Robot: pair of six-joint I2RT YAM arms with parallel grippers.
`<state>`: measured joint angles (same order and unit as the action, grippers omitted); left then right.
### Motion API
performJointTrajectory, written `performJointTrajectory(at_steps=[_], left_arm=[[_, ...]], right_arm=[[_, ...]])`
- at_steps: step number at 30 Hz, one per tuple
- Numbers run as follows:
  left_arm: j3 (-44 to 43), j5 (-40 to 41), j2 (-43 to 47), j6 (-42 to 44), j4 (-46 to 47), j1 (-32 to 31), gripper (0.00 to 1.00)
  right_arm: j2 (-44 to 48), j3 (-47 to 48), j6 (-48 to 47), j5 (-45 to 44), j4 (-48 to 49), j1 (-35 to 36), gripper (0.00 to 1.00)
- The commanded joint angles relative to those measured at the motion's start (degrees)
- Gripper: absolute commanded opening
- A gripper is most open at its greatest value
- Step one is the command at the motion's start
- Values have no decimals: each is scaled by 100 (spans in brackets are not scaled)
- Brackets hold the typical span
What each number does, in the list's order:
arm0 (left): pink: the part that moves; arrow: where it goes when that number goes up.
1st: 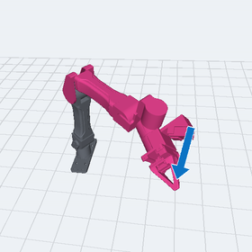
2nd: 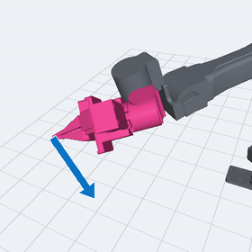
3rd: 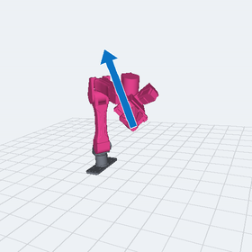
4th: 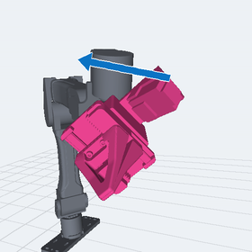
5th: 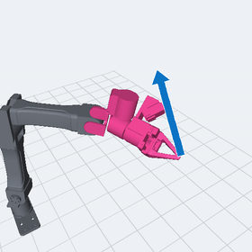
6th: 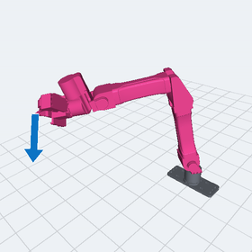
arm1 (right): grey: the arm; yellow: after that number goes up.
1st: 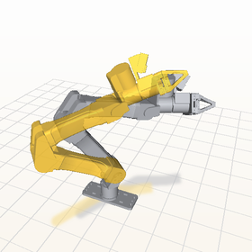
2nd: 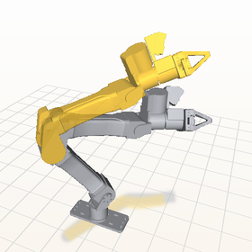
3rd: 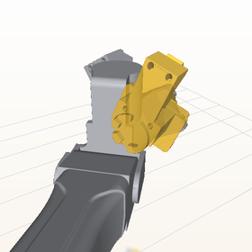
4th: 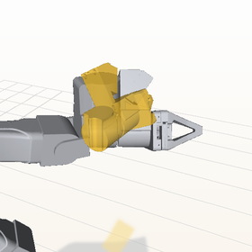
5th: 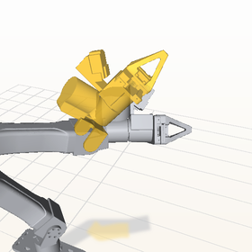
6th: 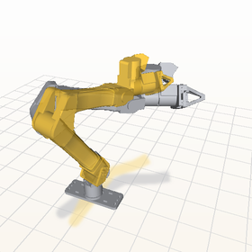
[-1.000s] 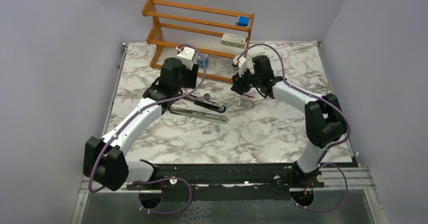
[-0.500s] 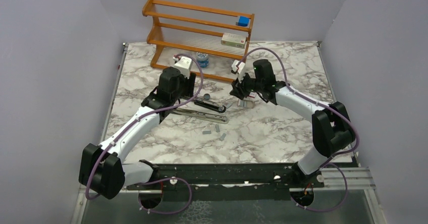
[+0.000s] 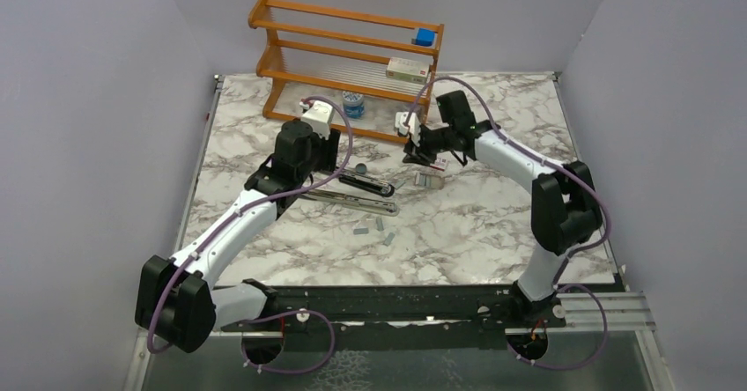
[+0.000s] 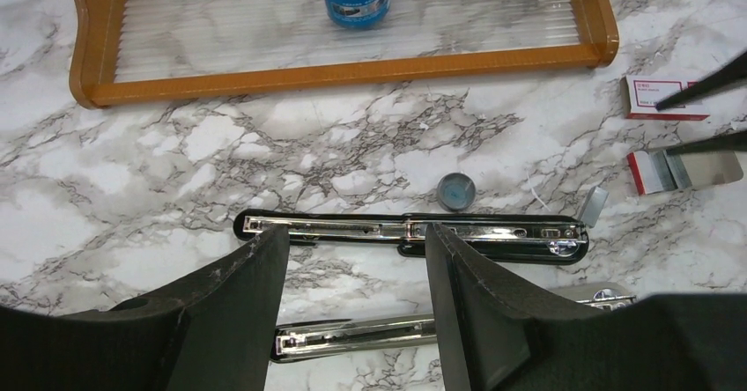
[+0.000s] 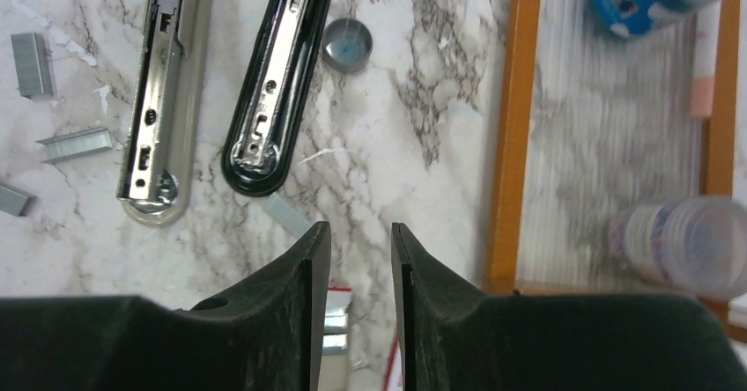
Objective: Load the staples into the stapler
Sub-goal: Pick up the staple from the center of the board.
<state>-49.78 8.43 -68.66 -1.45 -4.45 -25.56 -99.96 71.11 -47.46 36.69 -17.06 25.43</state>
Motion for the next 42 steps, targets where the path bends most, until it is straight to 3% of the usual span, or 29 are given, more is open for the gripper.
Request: performJointTrajectory(at_steps=[1, 10, 15, 18, 21, 23, 30, 35, 42], left_arm=[[28, 180, 300, 59, -20, 25, 62], [109, 353, 340, 43, -60, 23, 62], [83, 393, 285, 10, -64, 25, 62], [98, 451, 255, -33, -8, 33, 62], [70, 509, 170, -64, 25, 34, 62], [33, 532, 116, -60, 38, 34, 62], [32, 574, 81, -56, 183, 42, 62], [11, 616, 100, -123, 166, 51, 63], [144, 520, 284, -205, 131, 51, 63]], right_arm=[[-791, 1144, -1460, 1456, -1634, -260, 35], [-1719, 1796, -2333, 1837, -2706, -262, 37], [-1805, 1918, -2370, 1961, -2795, -259, 36], [-1260, 1178, -1401, 1735, -1359, -167, 34], [-365, -208, 427, 588, 1098, 91, 34], [98, -739, 1570, -322, 1873, 266, 34], [1338, -1538, 4709, -3017, 1851, 1524, 36], [1533, -1762, 6791, -4394, 1333, 2522, 45], [1020, -1448, 7820, -5465, 416, 3320, 51]])
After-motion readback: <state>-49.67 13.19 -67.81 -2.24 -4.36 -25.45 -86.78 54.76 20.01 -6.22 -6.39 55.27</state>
